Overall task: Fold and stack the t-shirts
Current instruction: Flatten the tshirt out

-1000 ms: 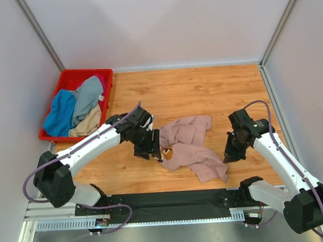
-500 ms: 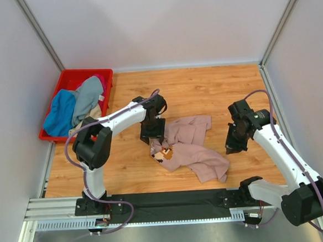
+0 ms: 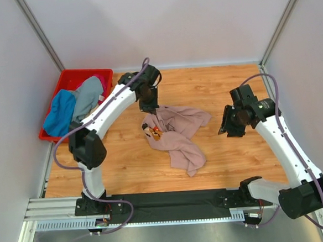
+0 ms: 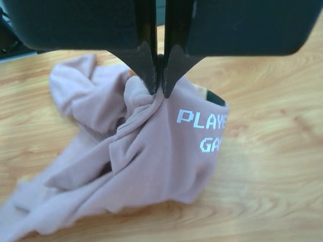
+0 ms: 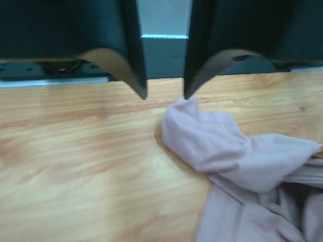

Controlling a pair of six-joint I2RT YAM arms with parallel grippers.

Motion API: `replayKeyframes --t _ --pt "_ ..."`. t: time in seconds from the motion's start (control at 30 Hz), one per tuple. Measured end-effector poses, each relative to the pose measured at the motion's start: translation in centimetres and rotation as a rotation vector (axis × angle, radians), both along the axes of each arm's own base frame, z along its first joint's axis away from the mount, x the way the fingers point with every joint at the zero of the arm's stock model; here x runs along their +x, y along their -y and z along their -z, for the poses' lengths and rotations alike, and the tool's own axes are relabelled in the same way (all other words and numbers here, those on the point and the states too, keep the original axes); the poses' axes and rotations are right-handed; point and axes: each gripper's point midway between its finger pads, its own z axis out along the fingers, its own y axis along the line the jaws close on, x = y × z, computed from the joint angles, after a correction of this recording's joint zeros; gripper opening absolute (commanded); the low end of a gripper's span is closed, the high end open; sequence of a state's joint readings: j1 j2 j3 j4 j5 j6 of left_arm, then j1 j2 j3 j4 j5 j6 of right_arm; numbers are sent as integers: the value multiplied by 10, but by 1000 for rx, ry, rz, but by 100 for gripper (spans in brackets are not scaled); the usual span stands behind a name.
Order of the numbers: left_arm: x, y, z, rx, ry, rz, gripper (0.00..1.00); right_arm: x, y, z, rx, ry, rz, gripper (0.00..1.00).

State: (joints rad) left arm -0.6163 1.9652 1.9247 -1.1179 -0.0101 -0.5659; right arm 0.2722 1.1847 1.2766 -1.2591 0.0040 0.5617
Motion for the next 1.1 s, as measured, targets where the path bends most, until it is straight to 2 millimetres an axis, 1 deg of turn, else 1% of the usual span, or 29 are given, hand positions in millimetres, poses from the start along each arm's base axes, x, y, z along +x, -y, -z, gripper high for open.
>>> replayKeyframes --t 0.07,0.1,0.13,0.2,0.27,0.33,0.4,0.5,0.6,0.67,0.73,0.83,0.87,0.9,0.93,0.97,1.03,1.07,1.1 --pt "-10 -14 -13 -8 18 -26 0 -16 -8 22 54 -61 -4 50" --pt "-16 -20 -13 -4 12 -37 0 -22 -12 32 79 -87 -4 53" --pt "-22 -26 -9 4 -2 -47 0 -32 -18 45 120 -118 -4 54" --pt "-31 -34 6 30 -46 -59 0 -43 -28 63 182 -149 2 55" --pt "-41 -42 29 70 -109 -66 0 -55 -39 83 240 -171 0 56" --pt "-48 -49 49 103 -165 -73 0 -65 -53 102 293 -177 -11 59" --pt "-52 -53 61 117 -203 -77 0 -74 -67 118 320 -197 -34 62" --pt "-52 -56 64 110 -219 -84 0 -75 -88 134 338 -204 -79 63" --pt "-50 -57 64 100 -221 -91 0 -64 -104 145 316 -191 -121 62" --pt "-50 -58 63 97 -222 -92 0 -55 -109 154 285 -195 -126 61" --pt "-50 -57 63 91 -225 -90 0 -46 -111 165 253 -199 -120 58" --pt "-51 -55 63 82 -229 -87 0 -41 -108 182 200 -230 -107 40" --pt "-51 -55 63 81 -230 -87 0 -39 -108 182 188 -230 -106 24" --pt "-51 -55 62 82 -230 -87 0 -35 -105 183 166 -219 -107 14" --pt "-51 -55 60 82 -230 -88 0 -31 -104 182 146 -209 -107 1" --pt "-49 -55 57 80 -226 -90 0 -27 -99 179 114 -200 -105 0" --pt "-42 -54 43 72 -202 -98 0 -18 -90 163 43 -178 -94 0" --pt "-36 -54 31 65 -179 -108 0 -10 -85 151 5 -153 -91 0" --pt "-26 -54 16 53 -139 -122 0 0 -78 129 -44 -115 -86 0"
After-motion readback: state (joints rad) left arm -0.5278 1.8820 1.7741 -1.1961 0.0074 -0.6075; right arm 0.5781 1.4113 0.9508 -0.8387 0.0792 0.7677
